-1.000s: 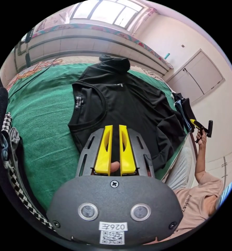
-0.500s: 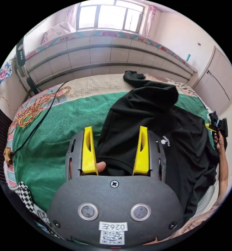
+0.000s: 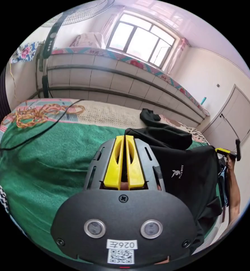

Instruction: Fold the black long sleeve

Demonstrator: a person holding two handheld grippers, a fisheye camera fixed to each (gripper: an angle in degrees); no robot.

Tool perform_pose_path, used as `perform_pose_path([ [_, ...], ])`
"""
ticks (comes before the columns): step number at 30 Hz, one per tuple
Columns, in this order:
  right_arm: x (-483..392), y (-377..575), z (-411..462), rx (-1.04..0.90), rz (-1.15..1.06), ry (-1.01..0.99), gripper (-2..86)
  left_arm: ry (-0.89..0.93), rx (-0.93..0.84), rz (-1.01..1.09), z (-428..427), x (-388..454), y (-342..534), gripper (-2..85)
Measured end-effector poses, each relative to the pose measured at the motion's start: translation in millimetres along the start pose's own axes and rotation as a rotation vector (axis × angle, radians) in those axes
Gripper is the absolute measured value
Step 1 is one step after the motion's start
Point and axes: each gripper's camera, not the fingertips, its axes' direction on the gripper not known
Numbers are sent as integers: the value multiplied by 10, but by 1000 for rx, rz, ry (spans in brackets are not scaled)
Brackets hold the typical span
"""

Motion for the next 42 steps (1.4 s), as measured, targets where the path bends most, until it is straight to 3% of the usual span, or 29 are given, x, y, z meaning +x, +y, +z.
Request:
perform_pose_path([
  [2,-222,218,-223,54,-53,57,22,40,0,-18,-37,-121,60,37],
  [6,-273,880,-651,111,-84,-36,17,215,-1,-40,-259,-385,108,111],
  [10,203,1880,-1000,47,3,-279,22,333,-60,64,-862,-332,284,70],
  [13,658,2600,-1283,14,110,-430,35,295,-141,236,-1533,-35,651,25],
  [18,1244,3369,-1790,-9,293,-541,102,270,-306,403,-2480,311,1506,53],
  [23,1638,3607,-2122,-52,401,-811,153,194,-362,292,-3199,82,2245,150],
  [26,1727,3512,-2307,-49,435,-862,165,306,-280,47,-3467,-354,2492,259],
  [28,1771,3364,-2426,-50,447,-862,162,478,-222,-106,-3392,-606,2555,246],
  [29,1760,3225,-2486,-54,419,-893,84,504,-227,-137,-3323,-639,2549,235],
  [33,1777,2930,-2803,-31,318,-1045,0,670,-335,-209,-2835,-582,2524,8],
  [36,2204,3163,-3298,71,362,-996,-8,650,-241,-177,-3206,-624,2686,-3],
  [39,2532,3414,-3273,-9,410,-950,-7,525,-257,-184,-3541,-775,2900,-2],
  [42,2726,3549,-3150,-63,481,-929,19,535,-186,-234,-3812,-822,2989,9],
])
